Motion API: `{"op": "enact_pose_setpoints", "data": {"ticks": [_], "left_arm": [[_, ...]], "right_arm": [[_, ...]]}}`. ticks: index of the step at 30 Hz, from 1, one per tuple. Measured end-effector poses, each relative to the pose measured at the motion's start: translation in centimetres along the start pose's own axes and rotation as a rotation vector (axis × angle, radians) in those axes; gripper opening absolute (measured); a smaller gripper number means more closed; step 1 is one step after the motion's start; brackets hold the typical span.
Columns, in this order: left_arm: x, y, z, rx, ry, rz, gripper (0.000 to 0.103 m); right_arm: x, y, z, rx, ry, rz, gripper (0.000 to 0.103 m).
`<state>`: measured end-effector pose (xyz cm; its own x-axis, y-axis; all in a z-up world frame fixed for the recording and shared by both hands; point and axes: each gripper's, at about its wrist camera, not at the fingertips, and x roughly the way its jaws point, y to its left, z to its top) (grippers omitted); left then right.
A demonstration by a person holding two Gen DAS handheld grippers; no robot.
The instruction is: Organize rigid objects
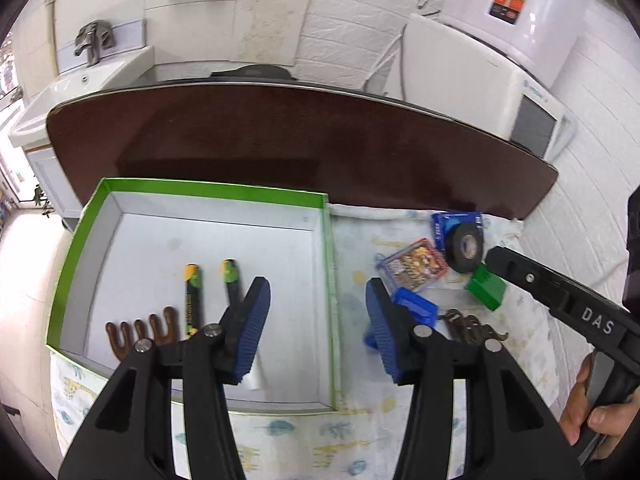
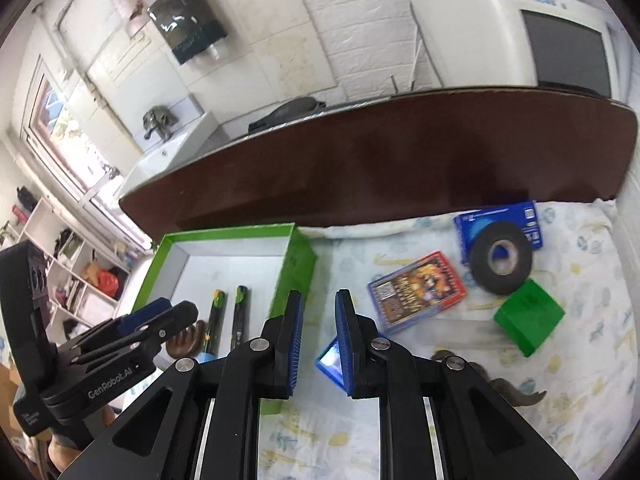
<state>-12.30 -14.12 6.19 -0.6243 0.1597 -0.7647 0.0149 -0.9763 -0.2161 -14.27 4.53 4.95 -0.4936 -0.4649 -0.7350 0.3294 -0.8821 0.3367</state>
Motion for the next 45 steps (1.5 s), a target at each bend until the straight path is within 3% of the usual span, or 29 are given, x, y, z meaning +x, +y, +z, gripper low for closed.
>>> {"op": "enact_pose_setpoints", "data": {"ticks": [3,7,11,15,19,28,31,35,38,45], "left_arm": [[0.9,-3.1,-0.5,0.036,0.039,-0.027,0.052],[4.3,-5.3,-1.7,0.065,0.117,-0.023,0.050],[7.7,-5.0,-1.4,0.038,0.164,0.023,0.050],[9.7,-3.8,-1.1,-0.007,0.205,0.046,0.049],[9.7,-4.1,-1.3,-0.017,0.217,0.021,0.050],[8.2,-6.0,-5.8,-0.008,0.322,-0.138,0.048],[6.7,-5.7,-6.3,0.010,0.262,-0.113,0.049],[4.8,-5.8,-6.7,0.131,0.132,-0.015,0.050],[5.8,-6.1,-6.4,0.136,0.149,-0.020,0.050],[7.6,-4.4,-5.3,-0.017,0.168,-0.051,0.049]], "right_arm": [[-0.8,-2.5,0.0,0.021,0.005,-0.024,0.019],[1.4,-5.9,-2.0,0.086,0.094,-0.005,0.019],[3.9,-8.1,-4.4,0.188,0.169,0.059,0.019],[4.4,-8.2,-6.0,0.179,0.191,0.088,0.019],[5.1,-8.0,-6.4,0.183,0.207,0.105,0.019],[4.0,-10.3,-7.3,0.257,0.165,0.099,0.019],[3.3,-10.5,-7.6,0.246,0.151,0.104,0.019],[2.4,-9.7,-7.9,0.157,0.109,0.113,0.019],[2.9,-9.0,-8.1,0.120,0.113,0.130,0.019],[4.9,-9.2,-6.8,0.255,0.110,0.189,0.019]]}}
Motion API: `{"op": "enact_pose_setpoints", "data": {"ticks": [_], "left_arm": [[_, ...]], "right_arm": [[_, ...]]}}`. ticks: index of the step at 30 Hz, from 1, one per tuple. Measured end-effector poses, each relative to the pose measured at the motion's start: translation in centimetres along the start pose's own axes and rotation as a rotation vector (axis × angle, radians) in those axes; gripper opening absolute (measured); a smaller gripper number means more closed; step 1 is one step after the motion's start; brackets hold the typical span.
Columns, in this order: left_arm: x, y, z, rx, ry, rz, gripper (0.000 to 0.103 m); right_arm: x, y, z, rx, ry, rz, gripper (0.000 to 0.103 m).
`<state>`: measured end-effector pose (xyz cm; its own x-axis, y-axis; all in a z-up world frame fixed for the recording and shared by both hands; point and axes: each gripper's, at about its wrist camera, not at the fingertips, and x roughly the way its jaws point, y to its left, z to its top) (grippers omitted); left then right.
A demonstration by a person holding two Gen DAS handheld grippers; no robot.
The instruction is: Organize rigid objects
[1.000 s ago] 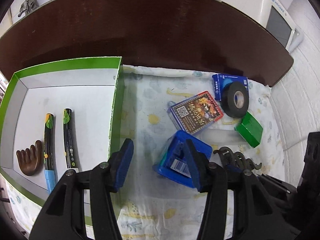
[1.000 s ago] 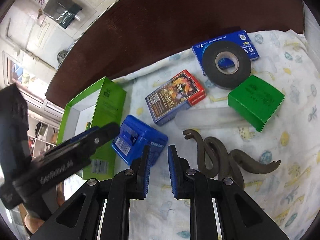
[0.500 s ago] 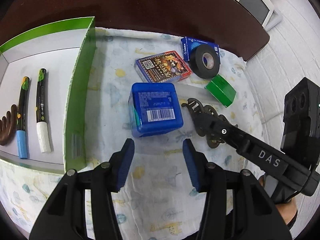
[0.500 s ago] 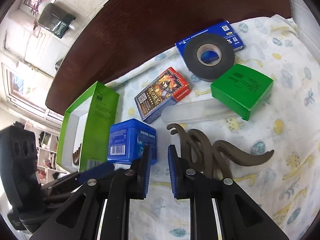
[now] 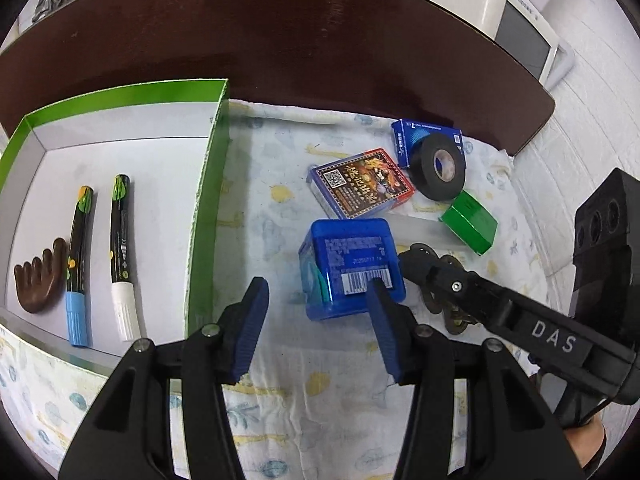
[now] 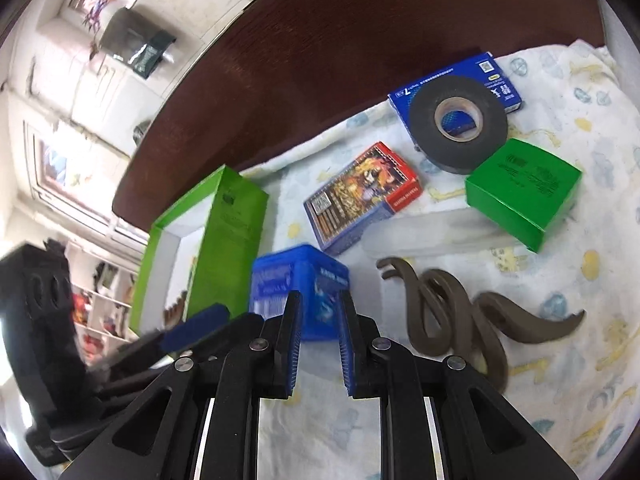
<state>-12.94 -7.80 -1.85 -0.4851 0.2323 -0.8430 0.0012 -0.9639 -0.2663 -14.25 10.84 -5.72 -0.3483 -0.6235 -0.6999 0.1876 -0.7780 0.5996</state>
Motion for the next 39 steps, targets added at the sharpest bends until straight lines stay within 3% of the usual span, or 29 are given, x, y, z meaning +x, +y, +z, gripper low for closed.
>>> {"op": "enact_pose_setpoints", "data": {"ticks": [2,7,14,21,23,25,31,33,39], "left_arm": [[-0.5,0.3,-0.5,0.010,-0.019,-0.003,0.049],[-0.4,0.2,-1.0,0.065,-0.040,-0.008,0.050],[0.5,0.4,0.7,0.003,-0.018,-0.047,0.049],[0.9,0.3,1.0,0.026,0.024,-0.089,0.043],[0.7,0.2,0.8,0.038,0.033,-0.104,0.042],[0.4,-0.2,0.6,0.054,0.043,-0.143,0.033],[1.1,-0.3,0.3,0.038,0.085,-0.151,0.034],[1.3,0.0,0.4,0.025,0.092,-0.152,0.038],[1.6,0.0,0.9,0.011,0.094,-0.170,0.032]], "right_arm": [[0.5,0.0,0.5,0.016,0.014,0.008,0.019],[0.1,1.2,0.4,-0.117,0.001,0.007,0.019],[1.5,0.9,1.0,-0.046,0.046,0.007,0.019],[2.4,-0.7,0.9,0.059,0.088,0.114,0.021],[2.3,-0.4,0.8,0.047,0.091,0.106,0.021],[2.2,-0.1,0.8,0.037,0.098,0.095,0.021],[1.9,0.2,0.8,0.029,0.090,0.059,0.025],[1.8,0.0,0.7,0.045,0.100,0.056,0.025],[1.8,0.0,1.0,0.019,0.104,0.037,0.029]]}}
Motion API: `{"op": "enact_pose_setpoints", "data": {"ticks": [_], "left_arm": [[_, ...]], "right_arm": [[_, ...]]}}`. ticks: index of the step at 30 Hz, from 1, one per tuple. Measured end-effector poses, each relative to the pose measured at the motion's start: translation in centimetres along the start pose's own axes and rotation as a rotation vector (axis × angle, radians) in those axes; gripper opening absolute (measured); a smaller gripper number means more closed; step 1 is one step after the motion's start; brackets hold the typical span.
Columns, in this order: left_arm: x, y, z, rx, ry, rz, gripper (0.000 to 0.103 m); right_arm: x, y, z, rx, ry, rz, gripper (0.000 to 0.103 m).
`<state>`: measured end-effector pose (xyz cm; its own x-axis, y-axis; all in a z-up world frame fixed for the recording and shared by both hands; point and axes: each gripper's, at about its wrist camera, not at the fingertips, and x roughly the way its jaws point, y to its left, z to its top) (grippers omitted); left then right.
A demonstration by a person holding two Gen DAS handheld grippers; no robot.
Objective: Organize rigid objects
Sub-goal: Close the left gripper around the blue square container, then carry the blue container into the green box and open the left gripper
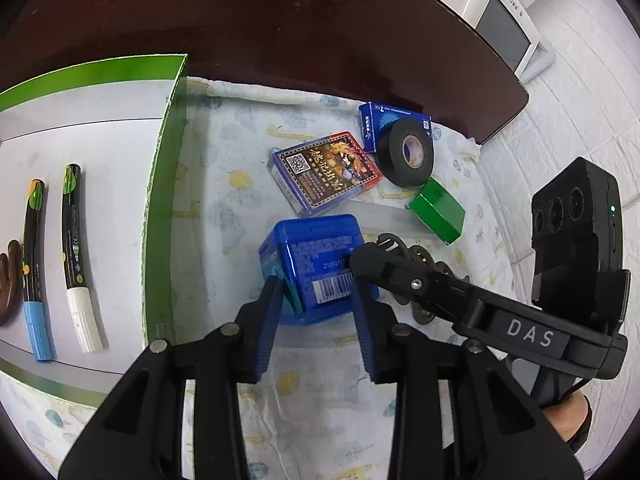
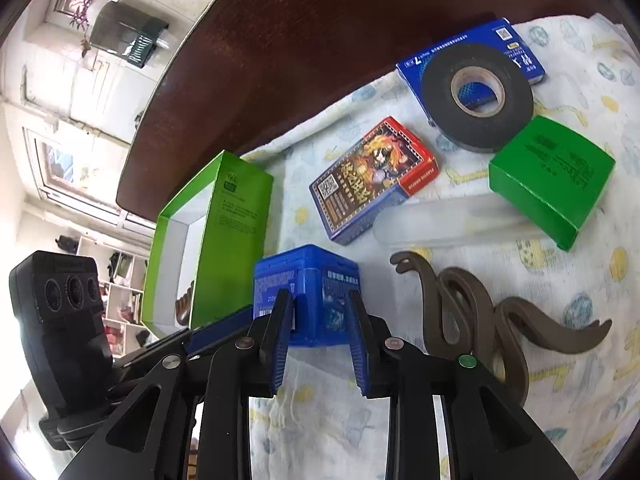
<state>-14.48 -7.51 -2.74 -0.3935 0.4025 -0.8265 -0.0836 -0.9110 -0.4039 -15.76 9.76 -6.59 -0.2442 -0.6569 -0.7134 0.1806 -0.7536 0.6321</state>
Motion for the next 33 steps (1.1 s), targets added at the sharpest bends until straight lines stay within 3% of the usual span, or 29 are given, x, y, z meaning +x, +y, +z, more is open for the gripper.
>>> {"op": "enact_pose_setpoints", "data": {"ticks": [3,7,12,21,26,33], "left_arm": [[-0.1,-0.7,-0.3,0.048,-0.012,0.019,0.032],[-0.2,-1.1,-0.5,0.063,-0.002,0.023,0.033],[-0.6,-1.7,-0.9,0.095,-0.005,0.039,0.033],[-4.4,-3.3,-0.3,0.164,-0.101,0.041,0.034],[-7.6,-2.2,0.1,0.156,-0.171,0.057,0.034],[-12.0,1.8,0.1,0.116,-0.245,0.124,0.035]], "right_arm": [[0.4,-0.3,0.3,0.005,0.006,0.039,0.029],[0.0,0.8,0.2,-0.040,0.014,-0.018,0.029],[-0.4,1.0,-0.4,-0.035,0.010,-0.024,0.030],[-3.3,3.1,-0.5,-0.058,-0.081,-0.018,0.030],[-4.5,6.1,-0.1,-0.117,-0.117,0.009,0.030],[-2.9,11.6,0.4,-0.204,-0.105,0.065,0.030]]}}
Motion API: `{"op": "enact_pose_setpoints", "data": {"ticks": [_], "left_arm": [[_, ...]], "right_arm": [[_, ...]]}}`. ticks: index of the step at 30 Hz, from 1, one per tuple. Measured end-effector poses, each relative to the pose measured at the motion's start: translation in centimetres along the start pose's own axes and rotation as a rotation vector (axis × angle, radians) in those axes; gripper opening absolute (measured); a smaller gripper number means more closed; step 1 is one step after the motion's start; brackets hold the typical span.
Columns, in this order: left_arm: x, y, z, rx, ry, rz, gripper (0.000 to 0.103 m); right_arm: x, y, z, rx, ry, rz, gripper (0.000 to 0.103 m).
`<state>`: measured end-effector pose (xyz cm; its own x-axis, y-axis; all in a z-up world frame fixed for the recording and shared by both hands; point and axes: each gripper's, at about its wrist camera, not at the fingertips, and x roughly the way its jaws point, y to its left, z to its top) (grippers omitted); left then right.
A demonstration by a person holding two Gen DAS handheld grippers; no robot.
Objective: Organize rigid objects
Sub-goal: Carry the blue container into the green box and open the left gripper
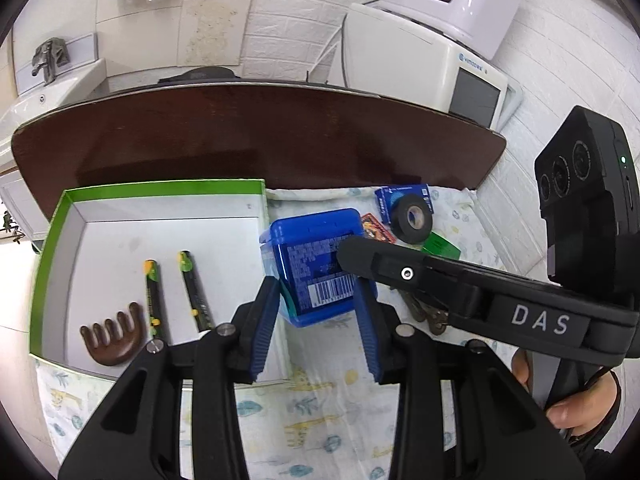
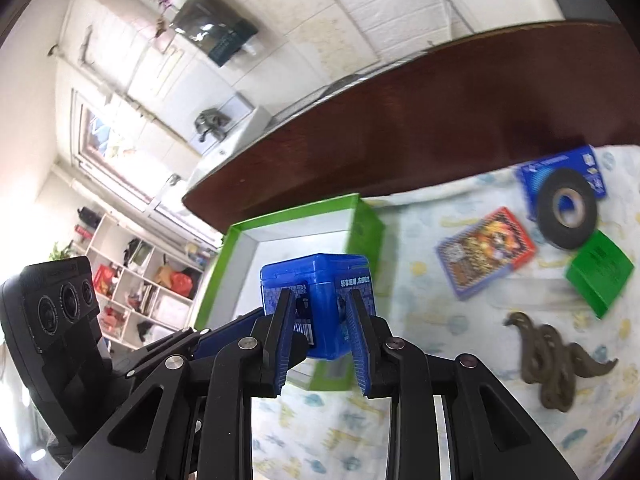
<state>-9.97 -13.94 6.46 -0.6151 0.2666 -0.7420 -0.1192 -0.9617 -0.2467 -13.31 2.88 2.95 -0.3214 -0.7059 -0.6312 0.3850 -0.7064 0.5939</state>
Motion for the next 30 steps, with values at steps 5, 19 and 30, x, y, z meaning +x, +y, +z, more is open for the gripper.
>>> {"op": "enact_pose_setpoints", "data": {"ticks": [5,19,30], "left_arm": [[-2.5,4.9,0.2,-0.041,-0.030,0.058,0.036],[-3.1,18.7,0.2,-0.210,-0.023,0.131,0.037],[1.5,23.4,-1.5,-0.289,0.090,0.132,0.037]], "right_arm": [[3.5,4.5,0.6,-0.055,0.034,0.056,0.030],[16.1,14.4,1.4,-0.152,0.176,0.117,0.030],[24.2,13.2,0.1,-0.065,0.289,0.050,0.030]]}}
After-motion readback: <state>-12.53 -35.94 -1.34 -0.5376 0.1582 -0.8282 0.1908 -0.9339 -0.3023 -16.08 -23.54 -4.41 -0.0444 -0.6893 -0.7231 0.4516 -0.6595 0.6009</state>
